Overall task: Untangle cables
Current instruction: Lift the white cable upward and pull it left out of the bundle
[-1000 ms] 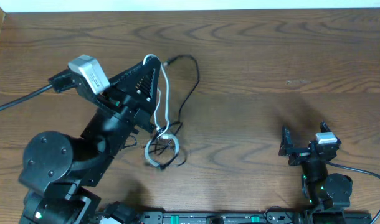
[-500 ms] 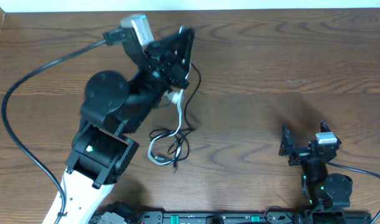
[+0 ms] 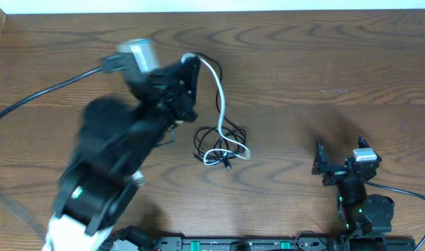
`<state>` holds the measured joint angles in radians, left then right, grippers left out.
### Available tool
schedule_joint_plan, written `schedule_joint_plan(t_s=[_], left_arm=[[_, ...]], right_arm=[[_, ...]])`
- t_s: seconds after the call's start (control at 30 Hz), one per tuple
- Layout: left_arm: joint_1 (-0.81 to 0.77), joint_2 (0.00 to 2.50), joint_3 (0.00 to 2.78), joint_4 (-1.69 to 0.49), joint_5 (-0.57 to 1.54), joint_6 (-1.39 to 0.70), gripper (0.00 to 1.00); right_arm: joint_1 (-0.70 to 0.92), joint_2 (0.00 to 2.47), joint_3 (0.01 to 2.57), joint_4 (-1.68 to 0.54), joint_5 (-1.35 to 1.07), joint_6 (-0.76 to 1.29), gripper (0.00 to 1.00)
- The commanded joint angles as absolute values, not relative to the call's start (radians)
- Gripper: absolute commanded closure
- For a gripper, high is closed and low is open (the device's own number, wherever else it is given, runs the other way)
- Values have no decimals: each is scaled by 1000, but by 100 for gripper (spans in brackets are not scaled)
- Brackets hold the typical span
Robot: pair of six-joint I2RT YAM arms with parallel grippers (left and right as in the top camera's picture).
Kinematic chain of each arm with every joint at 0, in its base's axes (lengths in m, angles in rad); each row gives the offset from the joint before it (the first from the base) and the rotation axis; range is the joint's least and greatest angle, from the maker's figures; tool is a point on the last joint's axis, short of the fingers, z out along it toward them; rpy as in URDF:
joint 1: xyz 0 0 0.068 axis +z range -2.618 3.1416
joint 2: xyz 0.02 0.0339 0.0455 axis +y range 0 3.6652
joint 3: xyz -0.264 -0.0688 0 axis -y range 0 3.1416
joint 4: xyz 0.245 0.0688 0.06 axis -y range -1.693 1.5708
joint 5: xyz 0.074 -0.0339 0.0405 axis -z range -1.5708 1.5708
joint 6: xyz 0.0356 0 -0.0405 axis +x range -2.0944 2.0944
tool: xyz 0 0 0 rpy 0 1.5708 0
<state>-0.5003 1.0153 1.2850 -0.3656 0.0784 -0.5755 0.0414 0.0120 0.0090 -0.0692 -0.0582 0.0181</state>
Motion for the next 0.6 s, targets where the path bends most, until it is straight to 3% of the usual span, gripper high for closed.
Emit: schedule_joint_plan(t_s=[0.0,0.4,0.57], left_arm=[[-501,1112,1277,-439,-46,-502,93],[-501,1029,1277,-382,-63,-402,88],[-501,1032,1277,-531,-387,-389,88]], right_arm=[[46,6,6,-71,-56,28,1],[46,6,6,-71,-56,28,1],[46,6,6,-71,-56,28,1]])
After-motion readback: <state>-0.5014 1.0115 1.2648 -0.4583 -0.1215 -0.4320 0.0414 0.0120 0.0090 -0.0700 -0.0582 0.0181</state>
